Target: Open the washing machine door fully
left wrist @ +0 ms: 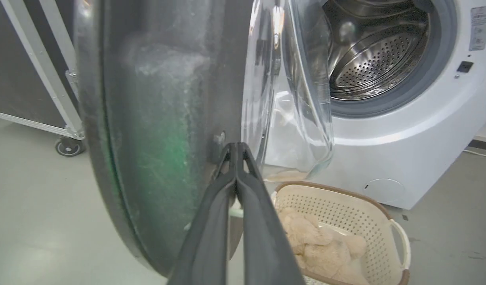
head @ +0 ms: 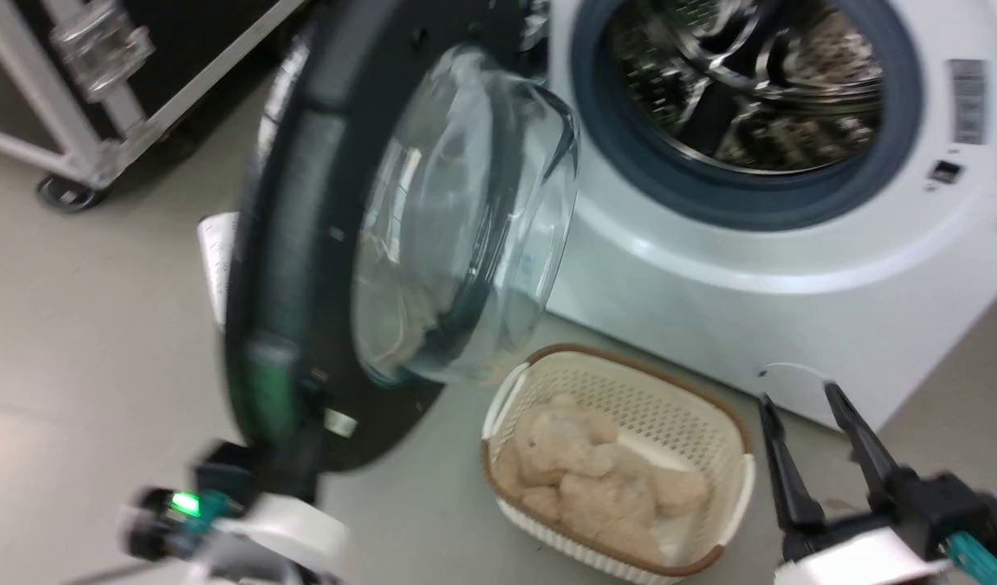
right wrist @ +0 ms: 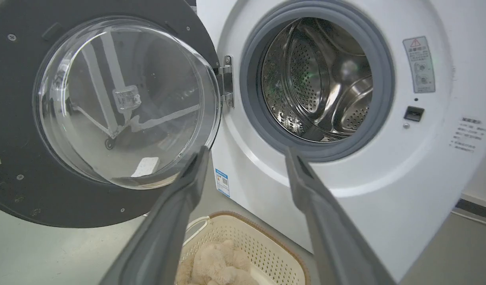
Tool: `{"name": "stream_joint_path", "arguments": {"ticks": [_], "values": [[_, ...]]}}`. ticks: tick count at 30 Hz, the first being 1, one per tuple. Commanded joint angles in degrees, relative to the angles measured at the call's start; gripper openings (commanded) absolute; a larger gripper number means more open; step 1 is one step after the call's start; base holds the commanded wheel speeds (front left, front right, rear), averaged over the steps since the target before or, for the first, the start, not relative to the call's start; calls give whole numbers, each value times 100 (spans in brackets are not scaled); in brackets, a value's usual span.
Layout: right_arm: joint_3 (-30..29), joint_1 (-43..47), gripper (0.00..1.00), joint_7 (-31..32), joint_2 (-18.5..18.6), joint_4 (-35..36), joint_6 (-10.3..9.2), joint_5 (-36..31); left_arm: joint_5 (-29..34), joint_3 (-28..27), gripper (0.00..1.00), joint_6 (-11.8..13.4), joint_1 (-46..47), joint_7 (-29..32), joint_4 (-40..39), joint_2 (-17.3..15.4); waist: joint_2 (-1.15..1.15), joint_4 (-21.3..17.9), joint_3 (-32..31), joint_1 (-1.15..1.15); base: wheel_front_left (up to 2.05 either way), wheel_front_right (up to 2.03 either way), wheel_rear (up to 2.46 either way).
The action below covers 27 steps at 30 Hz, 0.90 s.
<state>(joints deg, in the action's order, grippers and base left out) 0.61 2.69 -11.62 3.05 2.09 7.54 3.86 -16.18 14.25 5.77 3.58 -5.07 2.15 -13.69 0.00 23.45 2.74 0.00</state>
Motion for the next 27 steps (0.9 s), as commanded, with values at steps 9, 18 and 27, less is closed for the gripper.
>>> {"name": "stream_joint_path", "arguments": {"ticks": [9,18,27], "values": [[168,-590,100,362,-17,333,-5,-401,-476,-852,0,-275,1038,-19,773,-717,0,157,950,0,0,0,0],[142,-891,100,500,-17,500,-5,-599,-958,-1666,0,-397,2179,-201,2350,-1366,0,-154,1635,0,0,0,0],[74,-1008,100,407,-17,366,-5,-599,-934,-1779,0,-622,2958,-863,3708,-1610,0,-286,1657,0,0,0,0]]}}
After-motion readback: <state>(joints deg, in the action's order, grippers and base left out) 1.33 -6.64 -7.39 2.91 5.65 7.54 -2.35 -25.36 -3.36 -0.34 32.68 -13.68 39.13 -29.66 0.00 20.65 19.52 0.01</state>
